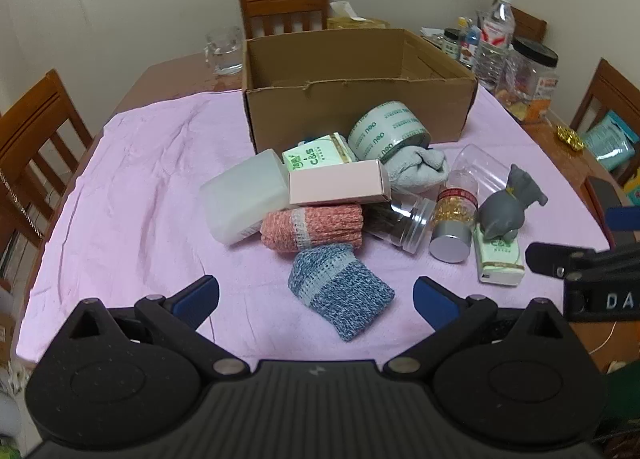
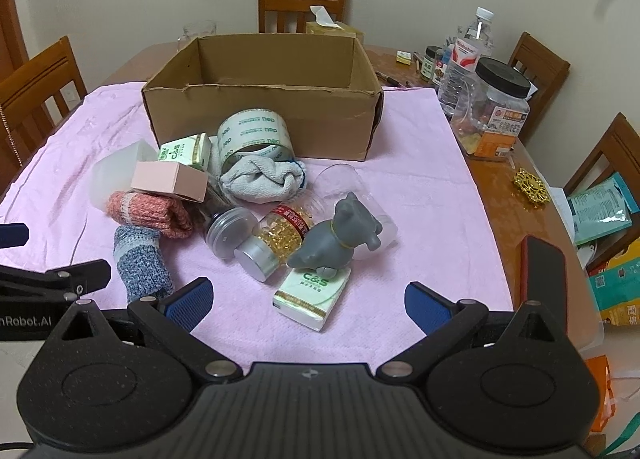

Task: Organize objects
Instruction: 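Move left tool to the blue knit sock while right tool moves to the grey elephant toy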

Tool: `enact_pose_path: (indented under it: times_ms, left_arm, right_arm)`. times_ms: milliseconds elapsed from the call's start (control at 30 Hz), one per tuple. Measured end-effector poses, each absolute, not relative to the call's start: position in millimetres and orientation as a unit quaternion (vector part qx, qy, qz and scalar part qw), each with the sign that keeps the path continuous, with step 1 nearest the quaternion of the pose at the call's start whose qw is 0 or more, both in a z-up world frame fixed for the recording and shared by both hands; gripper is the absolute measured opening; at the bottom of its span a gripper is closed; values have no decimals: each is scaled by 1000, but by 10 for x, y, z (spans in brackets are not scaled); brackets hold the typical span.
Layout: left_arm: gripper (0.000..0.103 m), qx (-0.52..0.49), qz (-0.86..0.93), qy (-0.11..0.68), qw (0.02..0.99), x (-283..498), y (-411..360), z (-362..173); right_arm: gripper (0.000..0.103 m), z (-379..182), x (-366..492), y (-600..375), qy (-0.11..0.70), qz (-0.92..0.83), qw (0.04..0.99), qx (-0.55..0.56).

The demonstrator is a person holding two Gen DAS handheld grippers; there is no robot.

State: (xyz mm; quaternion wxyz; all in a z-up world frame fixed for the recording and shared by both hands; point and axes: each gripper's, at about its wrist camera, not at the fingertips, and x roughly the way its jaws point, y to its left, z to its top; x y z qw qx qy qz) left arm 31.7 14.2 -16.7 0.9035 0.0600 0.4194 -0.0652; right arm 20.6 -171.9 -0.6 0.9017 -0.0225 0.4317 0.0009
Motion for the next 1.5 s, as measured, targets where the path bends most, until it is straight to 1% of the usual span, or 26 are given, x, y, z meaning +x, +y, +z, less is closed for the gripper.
enact_pose_path:
  times_ms: [467, 900, 1367, 1500]
  left_arm:
    - [102, 48, -154, 413, 896, 534, 322, -393]
    - [102, 63, -227, 399, 887, 652, 448, -707]
    - [102, 41, -236, 403, 883, 750, 377, -1008]
    - [100, 37, -222, 415, 881, 807, 360, -1086]
  right_arm:
    - [103, -97, 292, -1653, 428, -22, 903, -17]
    - [103, -250, 326, -1534, 431, -66, 900, -24]
    - [103, -306, 257, -1576, 440, -73, 894, -38]
    - [103, -316, 352, -1604, 439, -55, 896, -39]
